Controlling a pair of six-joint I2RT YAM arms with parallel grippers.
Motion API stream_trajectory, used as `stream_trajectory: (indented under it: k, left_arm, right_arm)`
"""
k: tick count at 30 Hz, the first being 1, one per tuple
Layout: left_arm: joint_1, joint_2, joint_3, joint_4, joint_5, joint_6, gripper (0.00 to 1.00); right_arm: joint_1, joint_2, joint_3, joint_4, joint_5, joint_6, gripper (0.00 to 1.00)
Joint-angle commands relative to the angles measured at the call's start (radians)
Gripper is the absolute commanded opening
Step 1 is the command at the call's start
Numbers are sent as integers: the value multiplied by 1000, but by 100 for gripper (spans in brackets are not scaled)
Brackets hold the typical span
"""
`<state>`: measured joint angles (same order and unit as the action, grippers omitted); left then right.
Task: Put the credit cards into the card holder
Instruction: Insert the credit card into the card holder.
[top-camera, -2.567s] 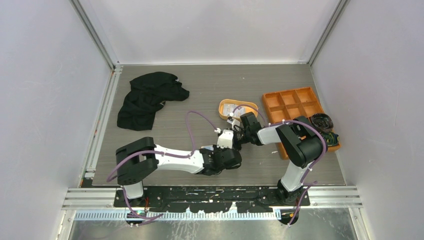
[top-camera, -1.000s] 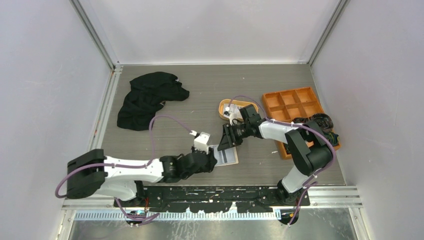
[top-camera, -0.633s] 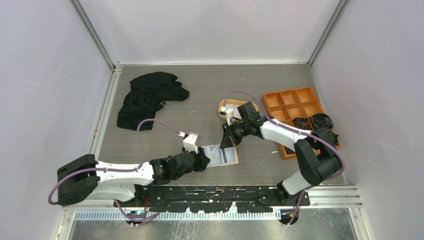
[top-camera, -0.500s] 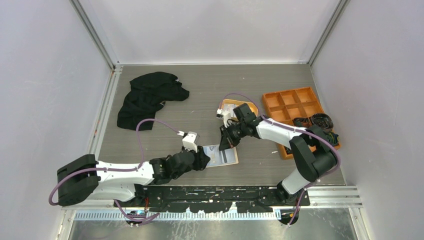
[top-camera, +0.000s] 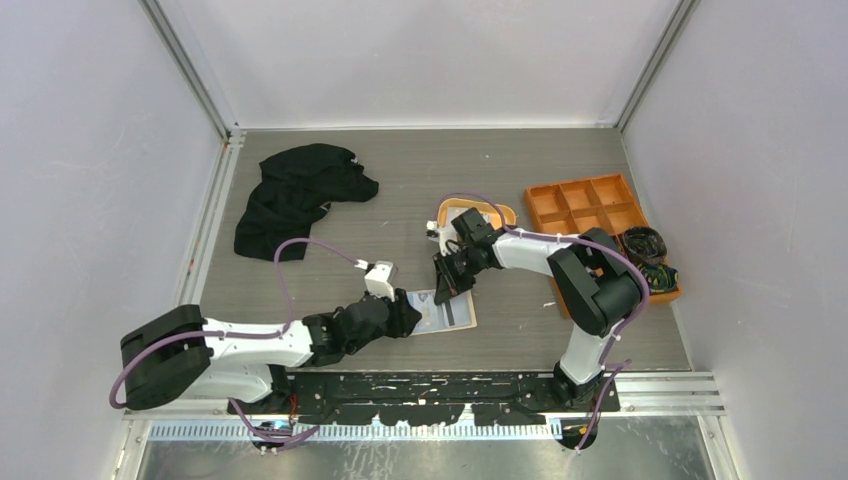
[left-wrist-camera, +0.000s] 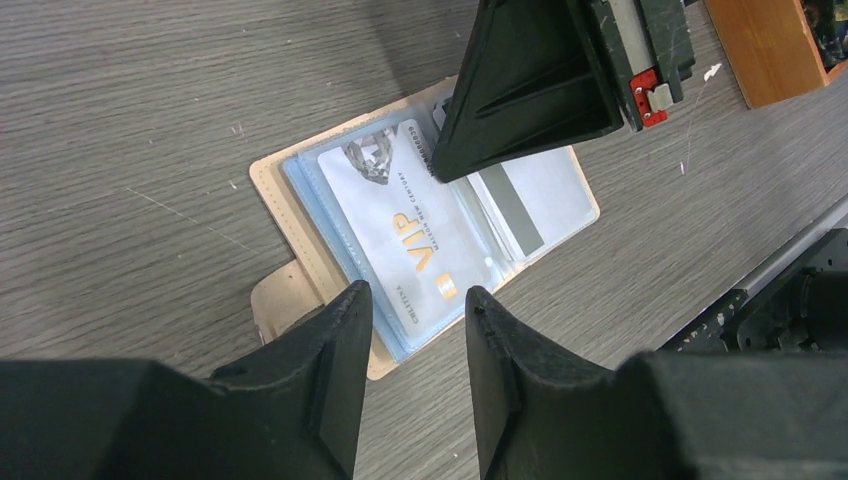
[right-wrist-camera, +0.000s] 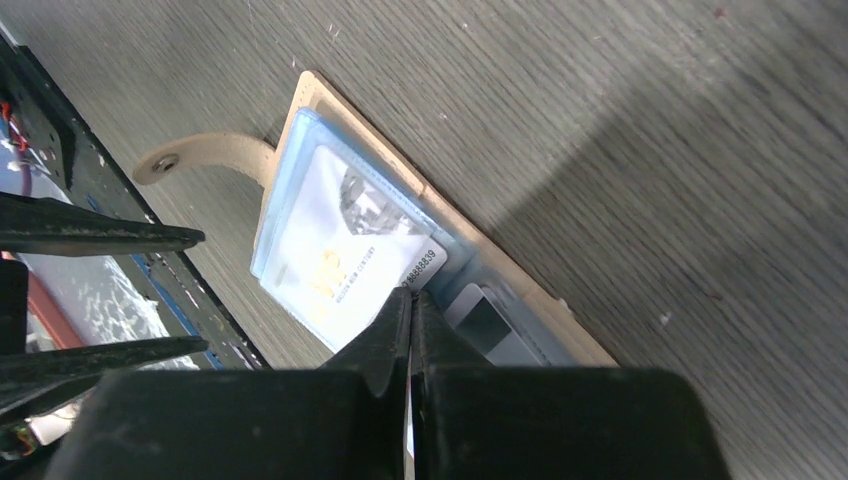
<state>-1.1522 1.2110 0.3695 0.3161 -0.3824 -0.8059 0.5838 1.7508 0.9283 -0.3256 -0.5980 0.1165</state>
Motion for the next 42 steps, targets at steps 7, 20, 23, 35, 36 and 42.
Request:
stream_trajectory:
  k: [7,20,23,35,36,42]
  left_arm:
    - [44,68,-9,147,69,-28,42]
    - [83,110,-12,195,114,-64,42]
    - [92,132,-11,203,121,-76,41]
    - [123,175,0,158,130,-124,40]
    - [122,170,5,136,125,-126,40]
    - [121,149,18,67,119,-130,42]
  right_arm:
    - [6,51,51,-8,-23,39,2]
    - [-3,64,65,-39,-8,23,2]
    - [-5,60,66,-42,-10,23,2]
    - [-9,54,67,-46,-23,25,3]
    - [-8,53,67,-46,-23,25,4]
    - [-9,51,67,-47,-25,26,5]
